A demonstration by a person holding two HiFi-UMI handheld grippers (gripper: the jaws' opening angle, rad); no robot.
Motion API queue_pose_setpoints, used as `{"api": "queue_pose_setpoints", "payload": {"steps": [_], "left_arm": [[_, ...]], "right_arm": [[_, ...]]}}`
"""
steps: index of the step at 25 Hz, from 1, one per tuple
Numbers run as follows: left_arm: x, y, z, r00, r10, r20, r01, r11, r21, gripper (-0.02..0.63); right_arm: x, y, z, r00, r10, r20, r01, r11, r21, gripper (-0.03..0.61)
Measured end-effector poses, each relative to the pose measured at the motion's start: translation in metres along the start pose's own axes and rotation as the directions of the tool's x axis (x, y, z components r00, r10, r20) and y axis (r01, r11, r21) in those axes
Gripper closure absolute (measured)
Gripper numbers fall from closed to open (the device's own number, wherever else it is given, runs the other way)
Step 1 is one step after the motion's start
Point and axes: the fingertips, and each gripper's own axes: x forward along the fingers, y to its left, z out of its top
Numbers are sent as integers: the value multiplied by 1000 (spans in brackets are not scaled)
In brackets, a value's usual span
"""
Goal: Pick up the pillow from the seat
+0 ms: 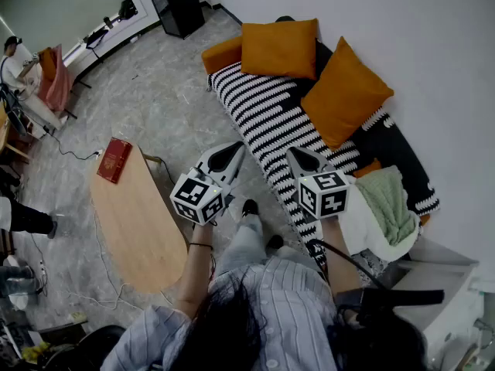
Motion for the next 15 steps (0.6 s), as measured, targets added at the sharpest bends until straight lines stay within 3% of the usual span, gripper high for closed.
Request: {"api": "queue_pose_setpoints", "payload": {"steps": [10,15], "left_arm": [[11,6,-21,998,-19,-56,18,999,-27,601],[19,14,-21,998,-39,-46,38,999,-31,600]], "right_arm": [[12,-11,-6,1000,-3,8,3,999,46,551],[27,-13,-8,1000,13,-3,-13,997,74,551]]}}
